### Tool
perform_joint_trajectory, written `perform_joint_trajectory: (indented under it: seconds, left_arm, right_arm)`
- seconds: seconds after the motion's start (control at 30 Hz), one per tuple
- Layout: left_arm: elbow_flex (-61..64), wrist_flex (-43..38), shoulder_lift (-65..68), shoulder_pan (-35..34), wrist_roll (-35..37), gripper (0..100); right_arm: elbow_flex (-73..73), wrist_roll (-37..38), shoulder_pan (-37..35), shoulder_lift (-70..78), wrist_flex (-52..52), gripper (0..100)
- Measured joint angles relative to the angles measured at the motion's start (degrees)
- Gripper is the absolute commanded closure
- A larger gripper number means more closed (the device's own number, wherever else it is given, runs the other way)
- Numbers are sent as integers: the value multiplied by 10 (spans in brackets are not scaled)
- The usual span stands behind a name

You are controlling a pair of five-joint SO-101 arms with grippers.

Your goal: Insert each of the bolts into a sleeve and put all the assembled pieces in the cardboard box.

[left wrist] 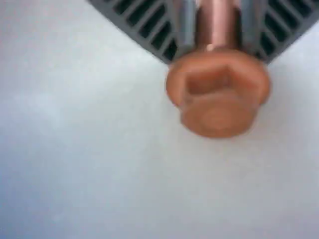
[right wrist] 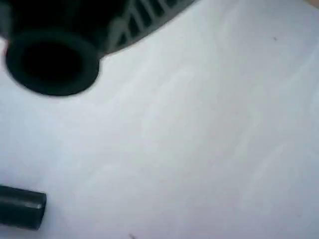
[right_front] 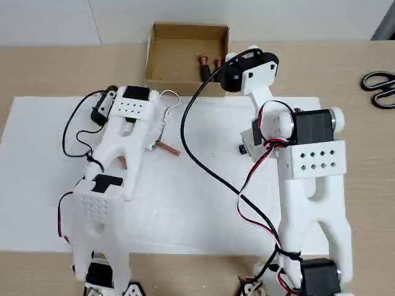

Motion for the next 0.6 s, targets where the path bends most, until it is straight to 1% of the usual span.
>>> perform_joint_trajectory:
  seconds: [0.1,0.23,0.37,0.53,0.6]
  left_arm:
    - [-48,51,3,-1,-78,995]
    - [-167,139,3,-1,-196,995]
    - [-258,159,3,-8,-302,994]
    - [-279,163,3,-20,-332,994]
    - [-279,163,-2,-20,-359,994]
  right_arm:
    - [0,0,1,0,0,995]
    - [0,0,1,0,0,995]
    - [0,0,1,0,0,995]
    - [0,0,1,-1,0,995]
    - [0,0,1,-11,0,995]
